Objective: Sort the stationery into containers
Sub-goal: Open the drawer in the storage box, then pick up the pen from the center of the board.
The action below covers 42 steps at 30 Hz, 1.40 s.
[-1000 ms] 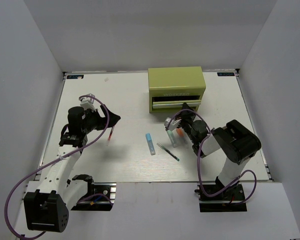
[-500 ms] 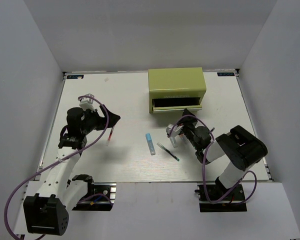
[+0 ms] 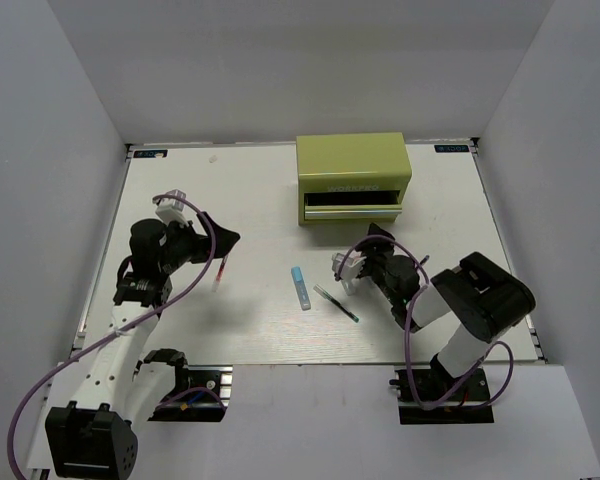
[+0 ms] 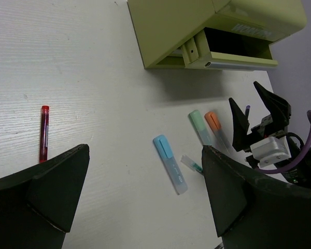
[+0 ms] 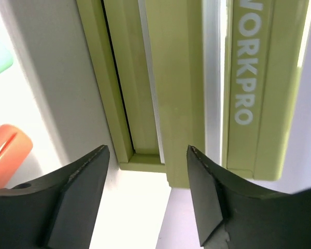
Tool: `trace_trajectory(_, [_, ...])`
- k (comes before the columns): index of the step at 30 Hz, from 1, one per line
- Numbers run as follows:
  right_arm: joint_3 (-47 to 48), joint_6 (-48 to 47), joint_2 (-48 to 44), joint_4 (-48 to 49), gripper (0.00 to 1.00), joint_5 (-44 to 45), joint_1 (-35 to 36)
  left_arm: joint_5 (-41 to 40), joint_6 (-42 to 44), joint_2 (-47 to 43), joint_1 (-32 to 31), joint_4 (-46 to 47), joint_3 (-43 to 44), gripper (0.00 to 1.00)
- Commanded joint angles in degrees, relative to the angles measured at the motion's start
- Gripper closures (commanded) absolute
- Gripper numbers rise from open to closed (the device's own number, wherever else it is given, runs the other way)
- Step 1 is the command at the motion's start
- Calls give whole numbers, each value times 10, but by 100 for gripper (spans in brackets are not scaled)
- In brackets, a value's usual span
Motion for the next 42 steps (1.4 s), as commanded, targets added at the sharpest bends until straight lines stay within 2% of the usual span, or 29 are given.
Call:
trace_trajectory(1, [-27, 29, -43, 285, 32, -6, 6, 6, -2, -12, 2, -7, -9, 1])
trace_trajectory(3, [-34, 51, -98, 242, 31, -2, 5, 1, -7, -6, 2, -26, -9, 1])
trace_trajectory(4, [-29, 73, -137, 138, 31, 5, 6, 1, -7, -6, 2, -34, -9, 1])
trace_trajectory(5, [-23, 102, -159, 91, 31, 11, 8, -4, -2, 3, 2, -42, -9, 1])
trace_trajectory(6, [-4, 121, -225, 45, 31, 26, 9, -13, -2, 14, 2, -63, -3, 1])
trace_trajectory(7, [27, 139, -247, -81, 31, 28, 9, -20, 4, 20, 2, -75, 5, 1])
trace_trajectory(8, [48, 208, -269, -232, 34, 21, 5, -37, 10, 25, -3, -85, 13, 1])
trace_trajectory(9, [119, 232, -322, -392, 36, -39, 4, -48, 10, 37, -3, -110, 13, 1])
trace_trajectory(11, [157, 305, -344, -568, 41, -77, 3, -77, 16, 42, -3, -128, 21, 2])
trace_trajectory(12, [171, 325, -357, -649, 43, -137, 7, -85, 23, 52, -3, -135, 28, 4])
trace_trajectory(14, [212, 381, -374, -748, 48, -171, 7, -111, 29, 69, -3, -154, 33, 8])
trace_trajectory(16, [240, 449, -372, -790, 48, -206, 8, -139, 37, 90, -3, -175, 50, 12])
trace_trajectory(17, [253, 461, -360, -840, 50, -211, 9, -149, 37, 101, -3, -182, 57, 17])
trace_trajectory(19, [260, 501, -350, -854, 52, -218, 5, -167, 54, 140, -3, -188, 63, 25])
trace_trajectory(25, [253, 516, -367, -877, 53, -240, 4, -194, 79, 222, -8, -177, 87, 30])
trace_trajectory(32, [242, 526, -381, -884, 52, -238, -1, -217, 84, 301, -47, -166, 124, 41])
trace_trajectory(37, [238, 537, -388, -881, 50, -233, -10, -272, 84, 358, -89, -173, 145, 44])
trace_trajectory(40, [238, 540, -389, -879, 49, -231, -12, -355, 67, 400, -114, -203, 162, 48])
trace_trajectory(42, [237, 542, -391, -879, 49, -231, -16, -379, 60, 420, -119, -216, 170, 49])
